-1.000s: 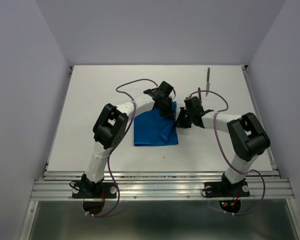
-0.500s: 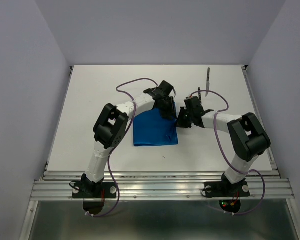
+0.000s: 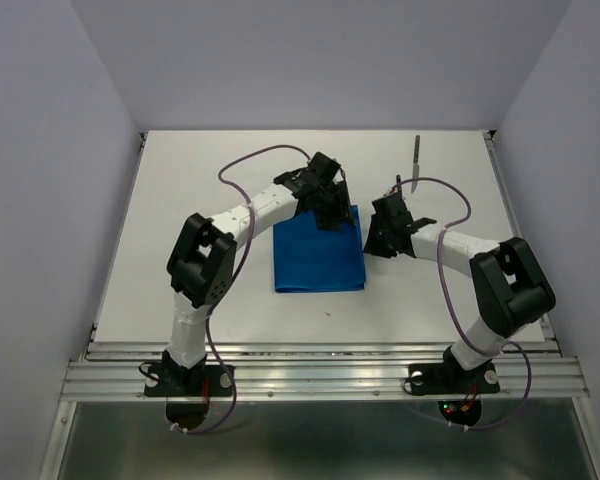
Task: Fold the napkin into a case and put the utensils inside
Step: Fold the rectangle-folded napkin at the center of the board, then smooth out the square-folded napkin at the center of the board.
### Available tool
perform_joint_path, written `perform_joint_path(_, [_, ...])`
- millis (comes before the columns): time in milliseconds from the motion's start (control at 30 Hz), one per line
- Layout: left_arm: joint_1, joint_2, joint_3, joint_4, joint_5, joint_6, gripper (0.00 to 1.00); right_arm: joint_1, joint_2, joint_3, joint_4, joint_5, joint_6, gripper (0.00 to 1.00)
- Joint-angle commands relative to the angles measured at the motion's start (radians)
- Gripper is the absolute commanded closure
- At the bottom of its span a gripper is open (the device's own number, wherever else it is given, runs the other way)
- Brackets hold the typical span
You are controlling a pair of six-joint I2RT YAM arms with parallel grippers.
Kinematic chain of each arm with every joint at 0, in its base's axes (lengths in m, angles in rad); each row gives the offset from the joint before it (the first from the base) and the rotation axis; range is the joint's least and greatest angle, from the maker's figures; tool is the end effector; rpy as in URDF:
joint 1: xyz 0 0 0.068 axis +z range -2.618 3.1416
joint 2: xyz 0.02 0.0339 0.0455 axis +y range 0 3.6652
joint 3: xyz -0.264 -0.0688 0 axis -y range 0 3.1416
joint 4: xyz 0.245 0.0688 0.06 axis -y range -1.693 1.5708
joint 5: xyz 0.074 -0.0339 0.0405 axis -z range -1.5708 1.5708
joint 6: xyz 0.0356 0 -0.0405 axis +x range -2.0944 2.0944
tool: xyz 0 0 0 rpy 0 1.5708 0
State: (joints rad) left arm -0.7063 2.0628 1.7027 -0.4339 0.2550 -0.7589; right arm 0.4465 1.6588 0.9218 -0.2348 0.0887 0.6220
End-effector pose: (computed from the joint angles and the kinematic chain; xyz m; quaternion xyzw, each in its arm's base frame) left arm 0.3526 -0.3126 0.2387 0.0240 0.9190 -0.3387 0.2006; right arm 0.2960 0.1382 0.1658 0.0967 0.9497 0.1136 0.2752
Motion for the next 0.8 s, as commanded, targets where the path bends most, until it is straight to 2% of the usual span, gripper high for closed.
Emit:
perform_joint_path(0, [0.030,-0.142,-0.087,0.015,-0.034,0.029,0.44,0.008,-0.114,0.000,-0.073,0.124,-0.024,0.69])
perform_joint_path(233, [0.090,-0.233,-0.268,0.080,-0.034,0.040,0.46,0.008,-0.182,0.005,-0.106,0.080,-0.036,0.62])
perform_joint_path(400, [0.113,-0.247,-0.322,0.092,-0.039,0.046,0.46,0.008,-0.136,0.018,-0.078,0.039,-0.051,0.48])
perform_joint_path(767, [0.123,-0.270,-0.359,0.089,-0.048,0.055,0.48,-0.029,0.051,0.121,-0.012,-0.162,-0.088,0.49])
